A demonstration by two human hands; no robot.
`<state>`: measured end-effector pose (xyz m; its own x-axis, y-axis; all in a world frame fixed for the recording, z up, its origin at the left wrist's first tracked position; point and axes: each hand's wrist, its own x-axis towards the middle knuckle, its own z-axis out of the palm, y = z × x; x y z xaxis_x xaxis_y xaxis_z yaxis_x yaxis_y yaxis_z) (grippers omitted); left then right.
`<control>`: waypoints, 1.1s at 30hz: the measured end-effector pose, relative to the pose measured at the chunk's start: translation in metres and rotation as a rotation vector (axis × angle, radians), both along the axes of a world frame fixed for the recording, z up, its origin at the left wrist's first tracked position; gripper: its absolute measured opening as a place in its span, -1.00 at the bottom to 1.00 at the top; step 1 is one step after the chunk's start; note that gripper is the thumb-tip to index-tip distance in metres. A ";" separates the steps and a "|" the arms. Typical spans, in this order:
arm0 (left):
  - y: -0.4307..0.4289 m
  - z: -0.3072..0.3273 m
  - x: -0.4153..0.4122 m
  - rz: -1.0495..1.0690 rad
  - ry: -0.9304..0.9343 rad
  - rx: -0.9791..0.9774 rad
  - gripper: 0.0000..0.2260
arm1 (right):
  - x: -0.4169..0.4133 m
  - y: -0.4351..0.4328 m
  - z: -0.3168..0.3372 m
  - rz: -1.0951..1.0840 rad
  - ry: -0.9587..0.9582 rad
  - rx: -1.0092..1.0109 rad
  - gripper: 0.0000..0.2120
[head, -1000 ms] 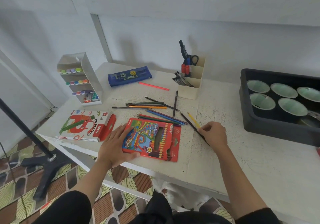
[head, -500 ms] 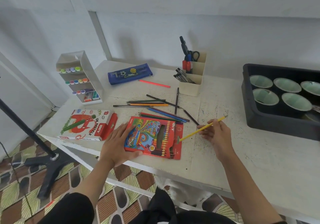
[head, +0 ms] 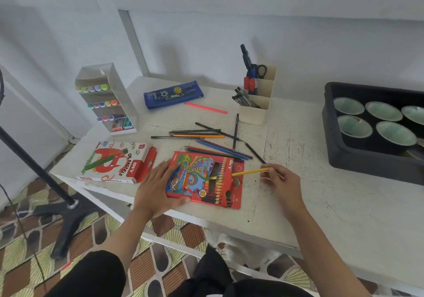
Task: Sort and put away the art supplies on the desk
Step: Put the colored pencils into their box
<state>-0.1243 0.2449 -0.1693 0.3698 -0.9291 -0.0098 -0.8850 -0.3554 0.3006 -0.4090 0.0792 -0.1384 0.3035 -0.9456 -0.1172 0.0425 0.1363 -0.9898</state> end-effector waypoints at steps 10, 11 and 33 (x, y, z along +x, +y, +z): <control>0.000 0.001 0.000 -0.004 0.012 -0.008 -0.02 | 0.041 0.017 -0.005 0.316 0.551 -0.316 -0.88; 0.000 0.001 0.000 -0.006 0.011 -0.002 -0.03 | 0.046 0.020 -0.008 0.322 0.587 -0.338 -0.90; 0.001 0.000 0.000 -0.005 0.024 -0.020 -0.02 | 0.028 0.002 0.000 0.388 0.500 -0.261 -0.90</control>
